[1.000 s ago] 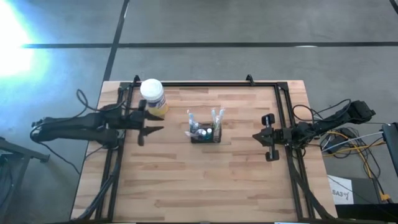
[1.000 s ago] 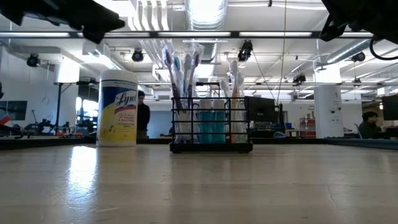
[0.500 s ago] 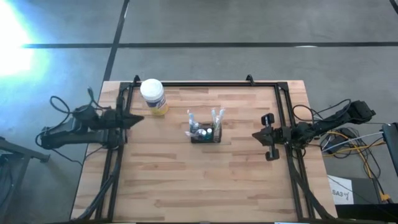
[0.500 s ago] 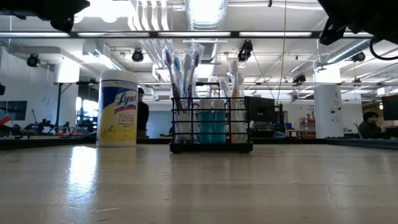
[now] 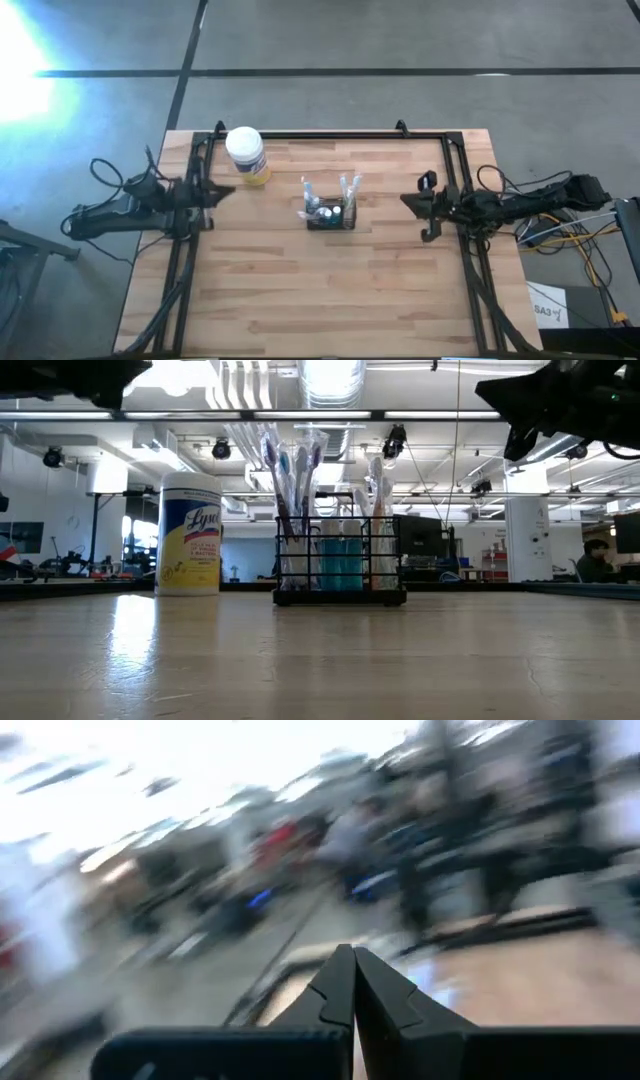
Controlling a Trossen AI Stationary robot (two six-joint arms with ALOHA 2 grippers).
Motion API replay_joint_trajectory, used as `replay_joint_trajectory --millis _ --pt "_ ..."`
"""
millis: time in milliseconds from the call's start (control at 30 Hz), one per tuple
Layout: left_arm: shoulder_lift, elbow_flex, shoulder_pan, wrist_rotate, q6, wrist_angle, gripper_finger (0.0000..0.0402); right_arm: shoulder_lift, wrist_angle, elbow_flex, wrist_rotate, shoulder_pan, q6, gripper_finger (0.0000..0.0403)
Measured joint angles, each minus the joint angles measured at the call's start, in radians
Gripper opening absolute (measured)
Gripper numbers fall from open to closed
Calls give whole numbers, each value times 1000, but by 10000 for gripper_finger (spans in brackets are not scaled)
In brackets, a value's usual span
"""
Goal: Pick & Place toothbrushing station
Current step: Return to Home Position
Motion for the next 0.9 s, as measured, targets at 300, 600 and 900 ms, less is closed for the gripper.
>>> replay_joint_trajectory --millis 300,600,900 --pt "-10 -12 1 73 -51 71 4 -99 -93 0 -44 -61 -13 8" --pt "-98 9 1 51 -216 -72 2 -378 -406 0 -43 -61 -1 8" --pt "-150 -119 1 85 -300 5 2 -602 -702 0 15 -62 2 8"
